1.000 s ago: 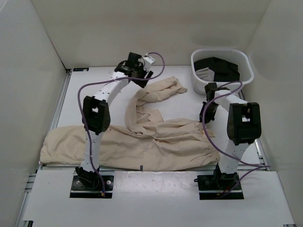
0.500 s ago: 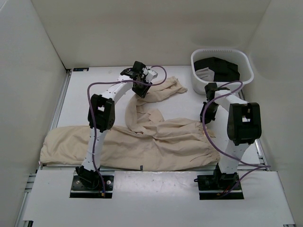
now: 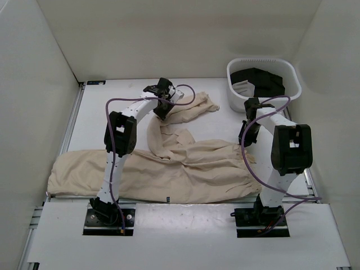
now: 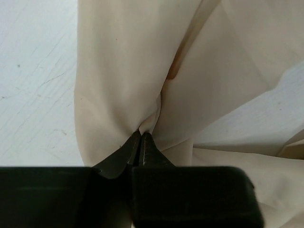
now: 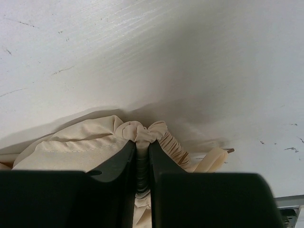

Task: Fold and stack the trousers
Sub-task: Flatten the trousers out

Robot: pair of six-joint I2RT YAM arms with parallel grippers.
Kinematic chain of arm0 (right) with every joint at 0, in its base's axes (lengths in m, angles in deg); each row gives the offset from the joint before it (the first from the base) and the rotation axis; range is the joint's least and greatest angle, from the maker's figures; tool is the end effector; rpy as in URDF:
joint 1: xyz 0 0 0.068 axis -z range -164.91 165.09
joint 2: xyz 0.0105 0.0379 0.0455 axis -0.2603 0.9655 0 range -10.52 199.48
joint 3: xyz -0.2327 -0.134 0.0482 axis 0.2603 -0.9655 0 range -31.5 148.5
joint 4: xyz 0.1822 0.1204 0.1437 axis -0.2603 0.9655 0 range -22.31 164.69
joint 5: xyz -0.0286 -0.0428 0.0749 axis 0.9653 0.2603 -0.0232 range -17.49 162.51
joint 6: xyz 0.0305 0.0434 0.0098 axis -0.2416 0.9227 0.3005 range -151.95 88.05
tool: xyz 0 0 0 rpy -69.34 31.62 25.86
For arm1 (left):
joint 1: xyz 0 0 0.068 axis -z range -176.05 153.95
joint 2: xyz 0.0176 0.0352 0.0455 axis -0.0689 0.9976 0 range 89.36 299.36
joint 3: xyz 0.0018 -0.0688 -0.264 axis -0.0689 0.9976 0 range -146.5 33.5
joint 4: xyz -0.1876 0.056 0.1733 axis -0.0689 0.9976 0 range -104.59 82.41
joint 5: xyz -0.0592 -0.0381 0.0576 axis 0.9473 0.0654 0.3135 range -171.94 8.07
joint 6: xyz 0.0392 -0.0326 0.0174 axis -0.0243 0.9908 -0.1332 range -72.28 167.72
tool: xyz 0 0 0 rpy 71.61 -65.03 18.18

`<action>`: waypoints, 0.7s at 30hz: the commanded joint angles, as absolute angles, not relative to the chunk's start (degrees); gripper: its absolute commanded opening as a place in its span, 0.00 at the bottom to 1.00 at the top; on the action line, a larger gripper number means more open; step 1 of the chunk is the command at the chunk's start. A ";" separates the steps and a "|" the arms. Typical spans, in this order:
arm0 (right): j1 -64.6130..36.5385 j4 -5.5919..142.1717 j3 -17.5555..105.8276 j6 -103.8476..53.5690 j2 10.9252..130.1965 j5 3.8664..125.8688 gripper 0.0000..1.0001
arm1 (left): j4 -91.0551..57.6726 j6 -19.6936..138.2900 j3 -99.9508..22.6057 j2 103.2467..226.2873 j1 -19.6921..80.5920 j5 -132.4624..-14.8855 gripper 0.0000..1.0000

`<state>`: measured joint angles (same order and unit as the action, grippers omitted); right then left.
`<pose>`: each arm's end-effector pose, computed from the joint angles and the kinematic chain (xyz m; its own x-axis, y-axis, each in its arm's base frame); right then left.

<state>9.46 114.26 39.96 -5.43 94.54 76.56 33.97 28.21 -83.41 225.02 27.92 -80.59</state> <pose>0.3431 0.0312 0.1749 -0.9157 0.3574 -0.1839 0.3611 0.9324 0.0140 0.4588 -0.2049 0.1749 -0.6563 0.6571 -0.3709 0.6722 0.7324 0.1084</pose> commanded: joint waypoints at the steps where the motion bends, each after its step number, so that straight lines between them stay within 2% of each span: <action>1: 10.25 115.16 39.96 -6.11 91.17 79.61 0.00 | 34.10 29.25 -83.49 222.43 25.66 -82.81 0.14; 7: 13.77 115.16 38.73 -6.11 90.64 79.01 0.00 | 34.10 33.56 -80.78 213.04 18.46 -80.54 0.14; 14: 13.77 114.63 38.73 -7.34 90.11 79.62 0.00 | 34.10 36.30 -57.50 199.06 3.63 -65.87 0.14; 18: 13.77 114.63 38.20 -7.87 89.59 79.63 0.00 | 36.65 33.22 -42.66 194.13 -0.26 -60.41 0.18; 21: 13.77 114.10 38.20 -8.40 89.59 79.10 0.00 | 37.80 31.20 -38.06 191.76 -0.27 -61.36 0.19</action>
